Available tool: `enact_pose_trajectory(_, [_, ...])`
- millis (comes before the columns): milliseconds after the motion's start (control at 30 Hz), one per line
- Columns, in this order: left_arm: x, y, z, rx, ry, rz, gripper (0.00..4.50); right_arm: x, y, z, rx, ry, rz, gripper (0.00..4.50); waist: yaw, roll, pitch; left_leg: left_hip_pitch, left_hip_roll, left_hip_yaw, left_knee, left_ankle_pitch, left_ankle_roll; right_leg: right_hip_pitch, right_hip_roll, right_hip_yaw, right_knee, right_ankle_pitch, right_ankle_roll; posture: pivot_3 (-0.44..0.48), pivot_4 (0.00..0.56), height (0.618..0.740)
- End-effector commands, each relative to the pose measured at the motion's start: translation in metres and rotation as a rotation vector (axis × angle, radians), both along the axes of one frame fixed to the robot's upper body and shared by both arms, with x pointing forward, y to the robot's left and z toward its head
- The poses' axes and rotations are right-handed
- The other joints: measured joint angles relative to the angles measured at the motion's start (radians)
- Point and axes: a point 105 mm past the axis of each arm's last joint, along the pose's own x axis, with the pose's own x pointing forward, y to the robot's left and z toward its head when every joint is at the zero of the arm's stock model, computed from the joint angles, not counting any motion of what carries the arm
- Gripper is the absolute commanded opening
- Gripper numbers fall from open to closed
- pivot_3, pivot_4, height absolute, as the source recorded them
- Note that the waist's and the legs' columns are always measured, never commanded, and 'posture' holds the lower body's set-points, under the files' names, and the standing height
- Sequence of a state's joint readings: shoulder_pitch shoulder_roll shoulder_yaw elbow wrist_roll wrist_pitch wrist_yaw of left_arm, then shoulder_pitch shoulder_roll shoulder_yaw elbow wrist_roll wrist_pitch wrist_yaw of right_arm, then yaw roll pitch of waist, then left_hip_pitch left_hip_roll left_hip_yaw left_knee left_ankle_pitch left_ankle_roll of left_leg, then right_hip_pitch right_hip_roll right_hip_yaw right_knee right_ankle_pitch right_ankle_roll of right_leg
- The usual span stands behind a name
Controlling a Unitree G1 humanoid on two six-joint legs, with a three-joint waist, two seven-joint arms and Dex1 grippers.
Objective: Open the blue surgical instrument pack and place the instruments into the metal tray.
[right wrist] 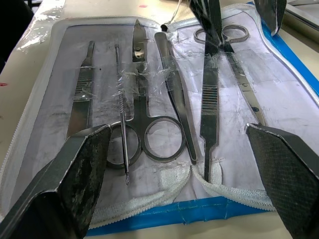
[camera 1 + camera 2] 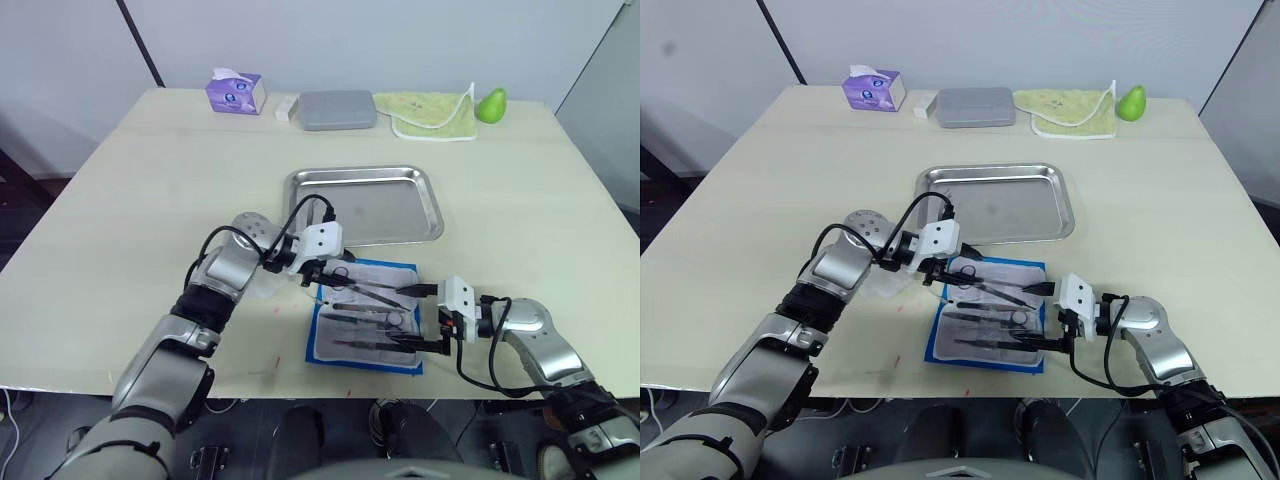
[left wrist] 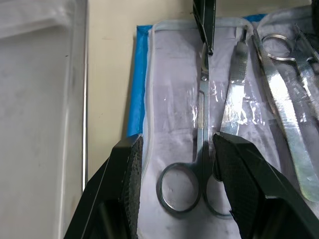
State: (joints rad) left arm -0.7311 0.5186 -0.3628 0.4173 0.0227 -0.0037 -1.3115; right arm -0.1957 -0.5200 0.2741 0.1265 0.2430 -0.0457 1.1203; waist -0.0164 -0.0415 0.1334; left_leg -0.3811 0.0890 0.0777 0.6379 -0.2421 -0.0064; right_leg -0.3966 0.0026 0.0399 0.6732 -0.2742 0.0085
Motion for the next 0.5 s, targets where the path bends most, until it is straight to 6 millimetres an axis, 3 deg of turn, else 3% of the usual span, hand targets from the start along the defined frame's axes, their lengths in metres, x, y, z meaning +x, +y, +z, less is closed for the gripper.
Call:
enact_pose_trajectory(33, [0.005, -0.002, 0.009, 0.008, -0.059, -0.016, 2.37, -0.018, -0.006, -0.04, -0.115, 0.143, -0.006, 4.5, 0.0, 0.0, 0.0, 0.0, 0.0, 0.0, 0.0, 0.0, 0.0, 0.0, 0.0, 0.0, 0.0, 0.0, 0.0, 0.0, 0.15, 0.74])
enact_pose_trajectory(500, [-0.005, 0.0, 0.005, 0.037, -0.056, -0.064, 2.37, -0.018, -0.006, -0.041, -0.116, 0.148, -0.009, 4.5, 0.0, 0.0, 0.0, 0.0, 0.0, 0.0, 0.0, 0.0, 0.0, 0.0, 0.0, 0.0, 0.0, 0.0, 0.0, 0.0, 0.15, 0.74])
